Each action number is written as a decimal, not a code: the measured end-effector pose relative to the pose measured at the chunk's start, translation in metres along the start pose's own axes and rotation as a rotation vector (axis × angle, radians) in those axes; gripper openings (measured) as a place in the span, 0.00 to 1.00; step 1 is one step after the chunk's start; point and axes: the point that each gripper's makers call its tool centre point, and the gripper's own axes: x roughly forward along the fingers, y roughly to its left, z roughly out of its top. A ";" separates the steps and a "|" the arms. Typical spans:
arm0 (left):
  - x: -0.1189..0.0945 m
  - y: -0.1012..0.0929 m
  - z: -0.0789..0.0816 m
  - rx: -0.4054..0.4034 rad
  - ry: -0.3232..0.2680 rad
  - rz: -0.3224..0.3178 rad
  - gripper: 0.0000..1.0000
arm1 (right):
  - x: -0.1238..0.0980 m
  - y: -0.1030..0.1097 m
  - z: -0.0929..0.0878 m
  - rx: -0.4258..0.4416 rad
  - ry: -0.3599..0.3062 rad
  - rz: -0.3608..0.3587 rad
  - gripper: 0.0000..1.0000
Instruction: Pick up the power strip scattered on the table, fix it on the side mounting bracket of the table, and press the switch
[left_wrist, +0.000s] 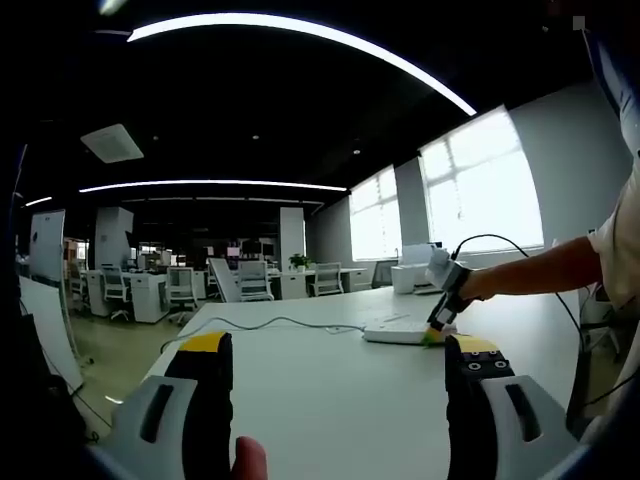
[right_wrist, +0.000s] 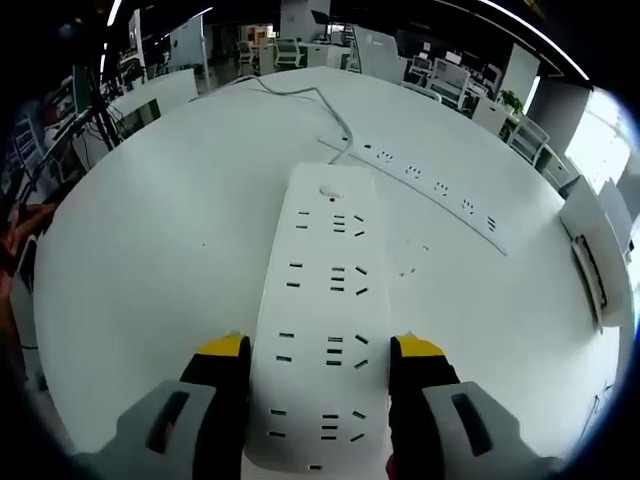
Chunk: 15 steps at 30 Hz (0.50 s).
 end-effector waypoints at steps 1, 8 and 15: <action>0.000 0.000 0.000 0.000 0.000 0.000 0.91 | 0.000 0.001 0.000 0.000 -0.001 0.000 0.50; -0.002 0.001 0.002 -0.002 -0.004 0.000 0.91 | -0.001 0.008 0.003 0.022 0.002 0.005 0.50; -0.004 0.001 0.002 -0.004 -0.005 0.001 0.91 | -0.004 0.011 0.007 0.065 -0.008 0.037 0.50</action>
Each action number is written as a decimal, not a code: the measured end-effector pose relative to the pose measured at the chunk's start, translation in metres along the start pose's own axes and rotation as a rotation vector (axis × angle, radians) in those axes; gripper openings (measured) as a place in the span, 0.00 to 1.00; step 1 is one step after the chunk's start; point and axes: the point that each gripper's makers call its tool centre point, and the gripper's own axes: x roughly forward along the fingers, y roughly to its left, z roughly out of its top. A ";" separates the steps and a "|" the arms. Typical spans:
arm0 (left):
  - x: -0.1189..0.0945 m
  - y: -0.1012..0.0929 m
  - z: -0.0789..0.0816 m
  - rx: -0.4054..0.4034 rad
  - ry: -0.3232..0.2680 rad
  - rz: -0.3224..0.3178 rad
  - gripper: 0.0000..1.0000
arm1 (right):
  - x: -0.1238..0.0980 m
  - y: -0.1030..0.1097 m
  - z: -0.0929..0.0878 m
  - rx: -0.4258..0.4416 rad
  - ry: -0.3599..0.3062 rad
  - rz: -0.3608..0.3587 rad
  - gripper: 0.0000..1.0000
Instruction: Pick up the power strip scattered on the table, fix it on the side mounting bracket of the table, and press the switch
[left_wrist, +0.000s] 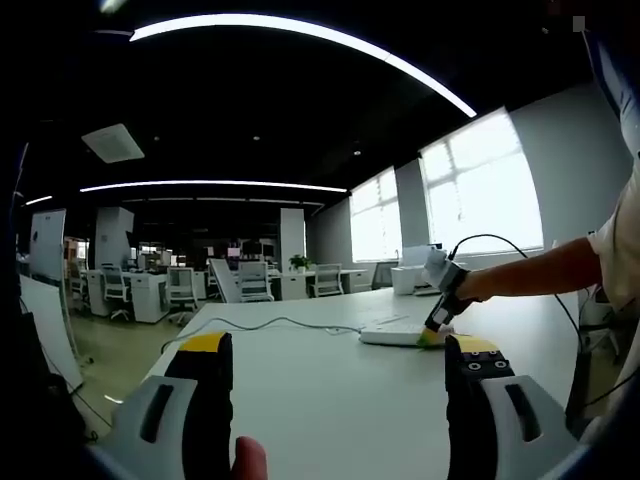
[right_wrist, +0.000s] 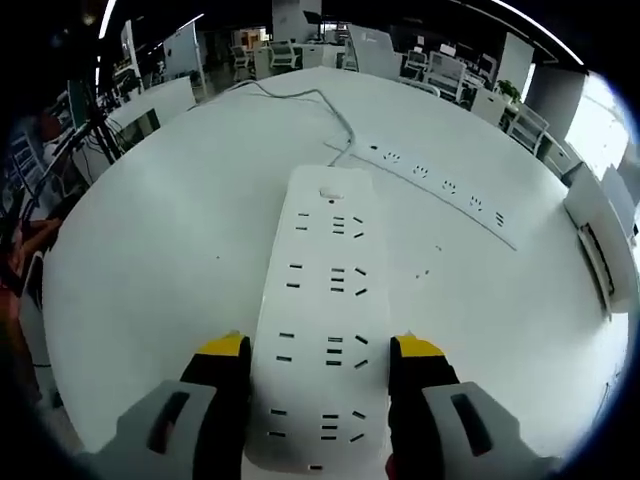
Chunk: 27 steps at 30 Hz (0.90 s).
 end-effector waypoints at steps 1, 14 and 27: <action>0.000 0.000 0.000 -0.002 0.000 0.001 0.91 | -0.002 0.003 0.002 0.023 -0.010 0.021 0.50; 0.011 -0.001 -0.008 0.011 0.032 -0.024 0.92 | 0.003 0.003 0.006 0.022 0.001 0.041 0.50; 0.056 -0.003 0.024 0.088 0.029 -0.120 0.93 | 0.007 0.002 0.004 0.012 0.011 0.036 0.50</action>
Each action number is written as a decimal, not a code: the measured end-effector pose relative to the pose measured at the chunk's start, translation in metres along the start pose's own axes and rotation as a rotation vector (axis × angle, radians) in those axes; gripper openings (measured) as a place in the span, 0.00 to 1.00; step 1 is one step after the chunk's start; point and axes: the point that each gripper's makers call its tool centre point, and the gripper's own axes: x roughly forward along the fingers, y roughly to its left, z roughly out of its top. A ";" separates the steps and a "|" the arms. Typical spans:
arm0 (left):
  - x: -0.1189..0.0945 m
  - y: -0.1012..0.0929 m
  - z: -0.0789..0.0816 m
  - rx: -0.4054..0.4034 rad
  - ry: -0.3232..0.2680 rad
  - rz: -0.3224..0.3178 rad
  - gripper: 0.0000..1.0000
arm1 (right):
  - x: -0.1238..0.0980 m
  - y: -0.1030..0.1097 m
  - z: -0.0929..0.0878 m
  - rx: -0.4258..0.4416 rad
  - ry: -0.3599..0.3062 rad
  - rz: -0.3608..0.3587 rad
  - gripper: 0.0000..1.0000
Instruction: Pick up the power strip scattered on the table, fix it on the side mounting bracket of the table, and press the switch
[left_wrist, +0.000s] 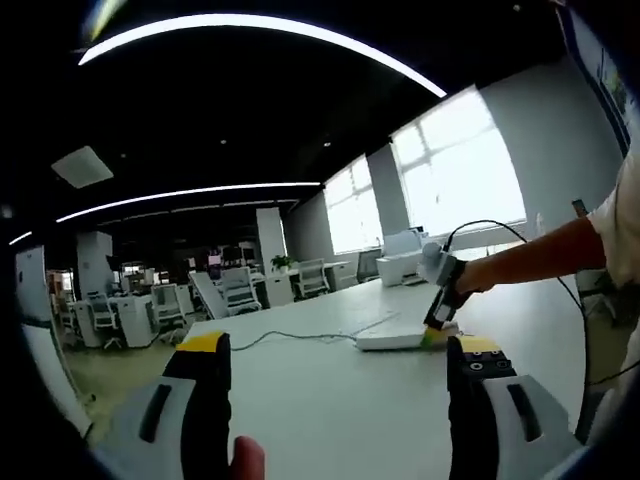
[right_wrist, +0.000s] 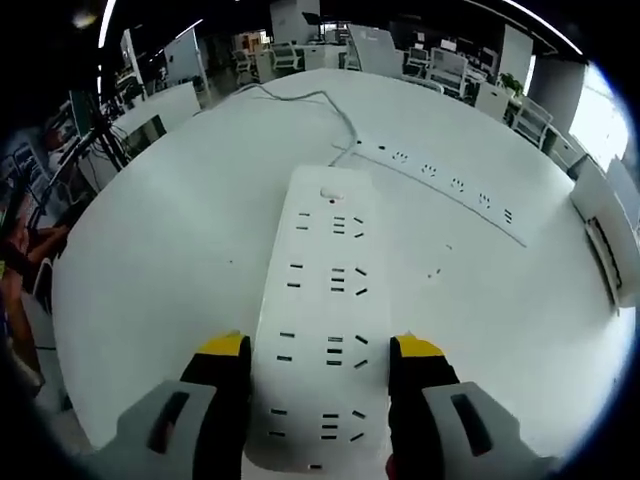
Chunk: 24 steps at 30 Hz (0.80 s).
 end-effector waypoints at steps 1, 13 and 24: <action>0.003 -0.001 -0.001 -0.025 -0.003 -0.008 0.92 | 0.000 0.001 0.000 0.000 0.001 0.002 0.50; 0.035 -0.014 -0.040 -0.291 0.044 -0.042 0.93 | -0.003 0.002 0.001 0.008 -0.004 0.019 0.50; 0.039 -0.018 -0.043 -0.317 0.049 -0.041 0.93 | -0.006 0.009 0.001 0.051 -0.007 0.064 0.50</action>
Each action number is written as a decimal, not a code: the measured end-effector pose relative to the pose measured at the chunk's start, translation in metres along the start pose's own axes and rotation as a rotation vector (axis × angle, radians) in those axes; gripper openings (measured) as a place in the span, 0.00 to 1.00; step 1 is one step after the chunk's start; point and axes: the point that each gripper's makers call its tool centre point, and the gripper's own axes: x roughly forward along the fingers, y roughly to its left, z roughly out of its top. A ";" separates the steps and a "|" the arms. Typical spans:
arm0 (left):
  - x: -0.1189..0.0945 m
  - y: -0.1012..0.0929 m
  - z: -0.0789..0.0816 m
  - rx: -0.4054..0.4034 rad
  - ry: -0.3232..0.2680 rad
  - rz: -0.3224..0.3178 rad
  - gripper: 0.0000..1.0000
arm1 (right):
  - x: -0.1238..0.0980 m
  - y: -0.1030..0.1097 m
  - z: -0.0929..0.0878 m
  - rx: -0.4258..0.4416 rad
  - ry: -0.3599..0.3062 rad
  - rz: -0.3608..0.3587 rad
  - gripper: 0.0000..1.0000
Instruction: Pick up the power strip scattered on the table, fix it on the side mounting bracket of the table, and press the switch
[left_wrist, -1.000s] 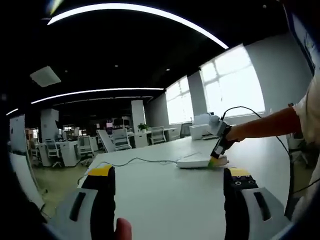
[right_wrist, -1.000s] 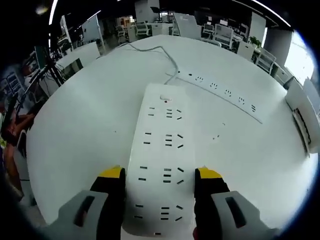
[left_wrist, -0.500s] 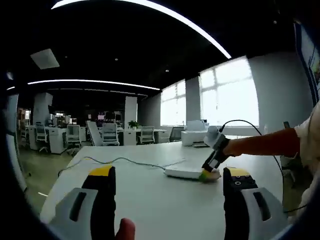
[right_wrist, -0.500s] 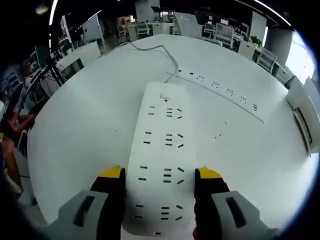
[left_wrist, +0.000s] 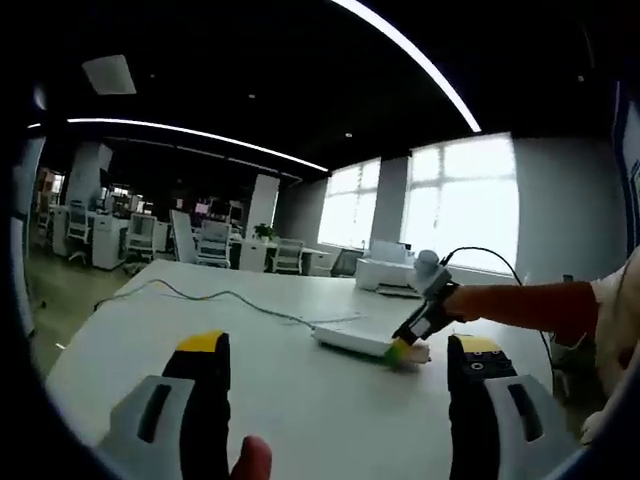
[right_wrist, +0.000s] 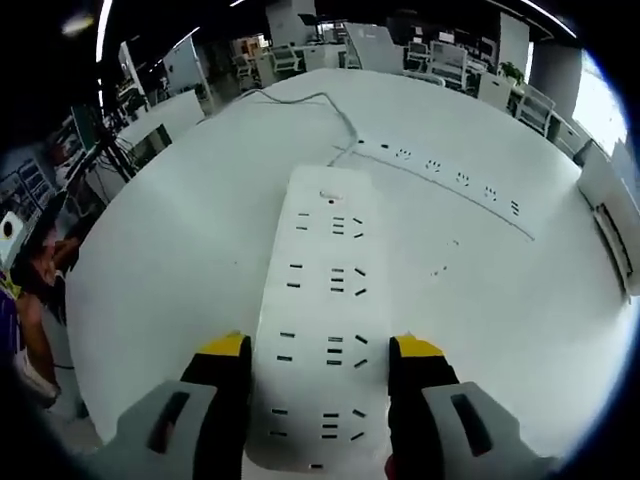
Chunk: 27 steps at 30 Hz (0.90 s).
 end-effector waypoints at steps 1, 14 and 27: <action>0.000 0.000 -0.001 -0.006 0.002 -0.001 0.93 | 0.000 0.001 0.000 -0.001 0.001 0.000 0.50; 0.000 0.003 -0.016 -0.109 0.033 0.013 0.93 | 0.004 0.010 -0.005 0.030 0.011 0.039 0.49; 0.034 -0.015 -0.030 -0.352 0.121 -0.035 0.96 | 0.004 0.014 -0.005 0.038 0.002 0.054 0.50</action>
